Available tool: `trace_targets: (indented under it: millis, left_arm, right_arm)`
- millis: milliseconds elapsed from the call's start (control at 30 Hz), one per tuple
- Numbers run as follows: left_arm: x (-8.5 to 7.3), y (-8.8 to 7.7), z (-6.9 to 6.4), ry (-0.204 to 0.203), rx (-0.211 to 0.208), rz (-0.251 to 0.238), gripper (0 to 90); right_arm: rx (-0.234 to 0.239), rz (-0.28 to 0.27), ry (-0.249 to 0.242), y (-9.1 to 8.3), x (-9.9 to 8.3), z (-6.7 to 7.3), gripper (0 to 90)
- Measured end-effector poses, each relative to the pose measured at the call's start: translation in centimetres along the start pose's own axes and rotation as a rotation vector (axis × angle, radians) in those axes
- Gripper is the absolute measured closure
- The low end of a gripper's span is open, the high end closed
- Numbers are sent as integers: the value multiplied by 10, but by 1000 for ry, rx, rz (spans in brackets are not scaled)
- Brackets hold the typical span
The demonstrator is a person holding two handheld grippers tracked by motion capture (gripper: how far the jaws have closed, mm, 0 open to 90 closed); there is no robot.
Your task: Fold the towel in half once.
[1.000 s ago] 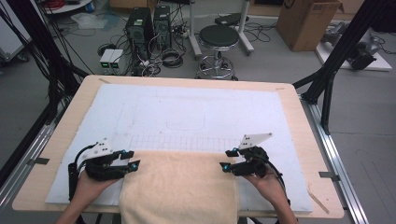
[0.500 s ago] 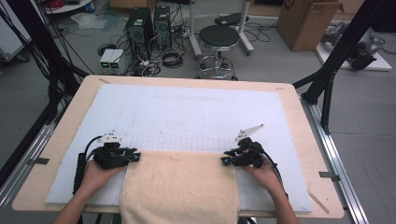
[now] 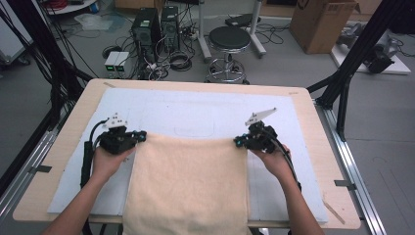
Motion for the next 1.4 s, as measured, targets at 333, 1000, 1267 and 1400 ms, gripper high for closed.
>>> trace_targets:
  millis: [333,1000,1267,1400]
  left_arm:
    - [71,41,26,-13,117,-23,859]
    - [29,48,28,-42,-10,5,595]
    - [-18,15,-1,10,-95,34,555]
    - [-38,1,-13,26,-140,50,537]
  right_arm:
    - [-142,-35,56,4,44,-60,847]
    - [-84,-10,87,34,22,-55,535]
    - [5,-70,9,10,-3,-1,512]
    - [66,-34,-22,4,-13,23,487]
Point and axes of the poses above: each handheld gripper's, and its own axes: y roughly forward along the jaws, x roughly out of its top, z roughly to its left, the point moved 3 cm from there along y, roughly forward along the jaws, and after that the axes turned 6 degrees about -y, right-handed, at the moved point
